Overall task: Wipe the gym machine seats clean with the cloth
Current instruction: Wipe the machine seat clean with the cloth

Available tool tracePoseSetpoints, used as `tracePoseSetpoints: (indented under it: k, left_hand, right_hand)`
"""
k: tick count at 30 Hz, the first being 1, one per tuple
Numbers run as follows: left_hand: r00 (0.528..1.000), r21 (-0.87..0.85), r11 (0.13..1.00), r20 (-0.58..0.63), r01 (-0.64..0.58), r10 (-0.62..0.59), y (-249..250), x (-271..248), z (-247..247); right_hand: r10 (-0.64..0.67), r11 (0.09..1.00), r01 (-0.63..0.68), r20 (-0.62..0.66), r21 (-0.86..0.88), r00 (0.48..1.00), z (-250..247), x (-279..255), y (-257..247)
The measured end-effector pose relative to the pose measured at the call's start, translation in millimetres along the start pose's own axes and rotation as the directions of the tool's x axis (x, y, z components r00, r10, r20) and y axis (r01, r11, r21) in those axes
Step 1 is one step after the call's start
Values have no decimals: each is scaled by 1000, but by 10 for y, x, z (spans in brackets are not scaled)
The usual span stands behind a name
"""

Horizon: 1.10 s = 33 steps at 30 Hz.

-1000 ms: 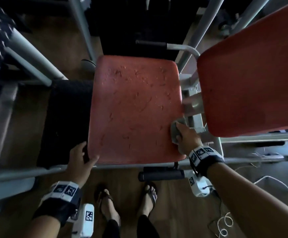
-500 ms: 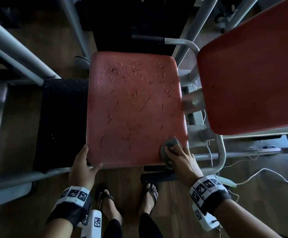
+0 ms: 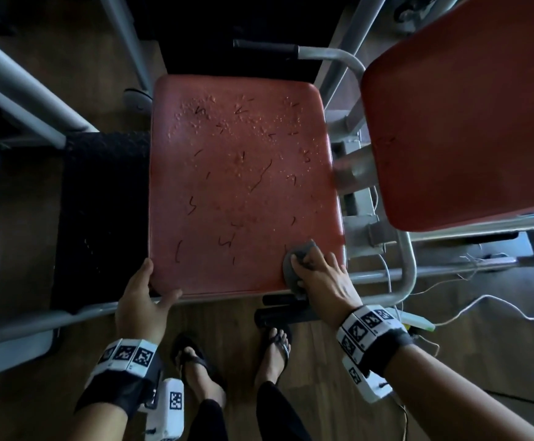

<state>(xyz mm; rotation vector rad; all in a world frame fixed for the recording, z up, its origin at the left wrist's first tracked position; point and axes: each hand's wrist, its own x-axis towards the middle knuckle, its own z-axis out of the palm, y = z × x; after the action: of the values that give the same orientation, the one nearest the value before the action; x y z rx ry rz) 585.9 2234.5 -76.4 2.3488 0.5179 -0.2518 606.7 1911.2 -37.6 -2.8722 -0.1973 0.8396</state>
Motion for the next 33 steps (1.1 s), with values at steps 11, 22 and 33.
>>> tracePoseSetpoints:
  k: [11,22,33]
  left_hand:
    - [1000,-39,999,-10,0,0,-24,-2,41]
    - [999,-110,993,2,44,-44,-10,-37,41]
    - [998,-95,993,15,68,-67,37,-49,28]
  right_hand:
    - [64,992,-68,40,103,997,-33,-7,-211]
    - [195,973,-201,59,112,979,-207,333,-307]
    - [201,978,-201,7,59,980,-358,773,-180]
